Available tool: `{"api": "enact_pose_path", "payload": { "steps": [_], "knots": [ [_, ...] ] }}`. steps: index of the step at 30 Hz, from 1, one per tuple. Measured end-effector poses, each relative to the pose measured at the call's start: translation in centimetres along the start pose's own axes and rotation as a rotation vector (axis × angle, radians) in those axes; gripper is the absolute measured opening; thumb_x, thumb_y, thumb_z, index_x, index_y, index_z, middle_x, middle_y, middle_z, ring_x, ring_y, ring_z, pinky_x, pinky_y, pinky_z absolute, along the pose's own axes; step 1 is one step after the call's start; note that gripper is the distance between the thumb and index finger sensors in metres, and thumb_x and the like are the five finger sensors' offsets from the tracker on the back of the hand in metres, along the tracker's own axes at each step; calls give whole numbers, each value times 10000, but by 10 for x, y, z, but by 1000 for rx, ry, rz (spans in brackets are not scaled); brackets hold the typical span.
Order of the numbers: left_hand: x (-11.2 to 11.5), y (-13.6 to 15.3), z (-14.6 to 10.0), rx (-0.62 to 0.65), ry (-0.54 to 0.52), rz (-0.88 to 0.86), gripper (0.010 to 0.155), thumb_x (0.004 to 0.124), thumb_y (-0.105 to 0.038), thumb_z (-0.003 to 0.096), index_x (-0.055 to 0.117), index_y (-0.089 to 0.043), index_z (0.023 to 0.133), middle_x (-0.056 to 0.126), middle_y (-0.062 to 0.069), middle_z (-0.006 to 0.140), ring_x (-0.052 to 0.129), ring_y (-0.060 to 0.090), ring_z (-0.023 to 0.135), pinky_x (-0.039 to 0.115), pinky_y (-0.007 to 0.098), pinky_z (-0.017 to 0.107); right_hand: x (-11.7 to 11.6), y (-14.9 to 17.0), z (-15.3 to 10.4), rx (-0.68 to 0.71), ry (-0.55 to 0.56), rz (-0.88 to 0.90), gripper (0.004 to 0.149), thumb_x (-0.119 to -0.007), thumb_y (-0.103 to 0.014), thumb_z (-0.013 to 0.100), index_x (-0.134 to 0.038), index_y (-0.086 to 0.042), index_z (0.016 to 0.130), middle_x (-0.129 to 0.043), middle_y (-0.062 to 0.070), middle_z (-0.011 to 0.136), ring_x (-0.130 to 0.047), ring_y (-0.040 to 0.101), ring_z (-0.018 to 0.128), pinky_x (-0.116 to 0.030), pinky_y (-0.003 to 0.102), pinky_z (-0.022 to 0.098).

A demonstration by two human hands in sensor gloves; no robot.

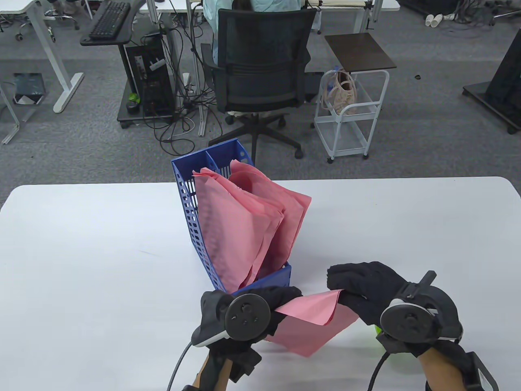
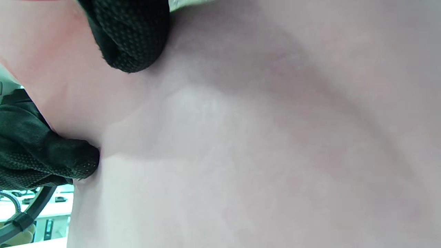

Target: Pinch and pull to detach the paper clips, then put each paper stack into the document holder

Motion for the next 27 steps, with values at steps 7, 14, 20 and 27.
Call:
{"api": "enact_pose_path", "payload": {
  "steps": [7, 14, 20, 27],
  "knots": [
    [2, 0, 1, -21, 17, 35, 415, 697, -372, 545, 813, -300, 936, 998, 4, 819, 1071, 173, 649, 887, 380, 543, 2, 13, -9, -56, 10, -4, 346, -730, -389, 532, -770, -288, 861, -854, 25, 936, -961, 204, 738, -768, 392, 632],
    [-9, 16, -7, -102, -39, 69, 414, 693, -371, 550, 806, -299, 941, 992, 8, 828, 1069, 178, 654, 886, 383, 542, 4, 49, -31, -234, 23, -91, 352, -726, -364, 541, -761, -259, 875, -834, 58, 953, -941, 239, 758, -745, 421, 642],
    [-26, 32, -16, -148, -121, 1, 434, 669, -345, 567, 774, -258, 979, 978, 38, 846, 1077, 193, 637, 920, 349, 489, -36, 92, -66, -397, -172, -165, 362, -726, -355, 541, -761, -247, 885, -821, 77, 969, -926, 262, 777, -728, 439, 655],
    [-37, 38, -24, -166, -184, -33, 446, 660, -332, 575, 753, -231, 999, 963, 55, 862, 1081, 196, 628, 933, 334, 466, -89, 129, -108, -572, -416, -138, 379, -721, -336, 550, -749, -229, 912, -789, 104, 1006, -897, 299, 819, -701, 467, 679]
  ]
}}
Point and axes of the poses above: the tracker on the back of each hand, its own y axis roughly to the little-finger side, its own z axis roughly from the wrist to the fingertips, x = y × z, the point moved 5 cm from there along z, roughly from the wrist to the fingertips
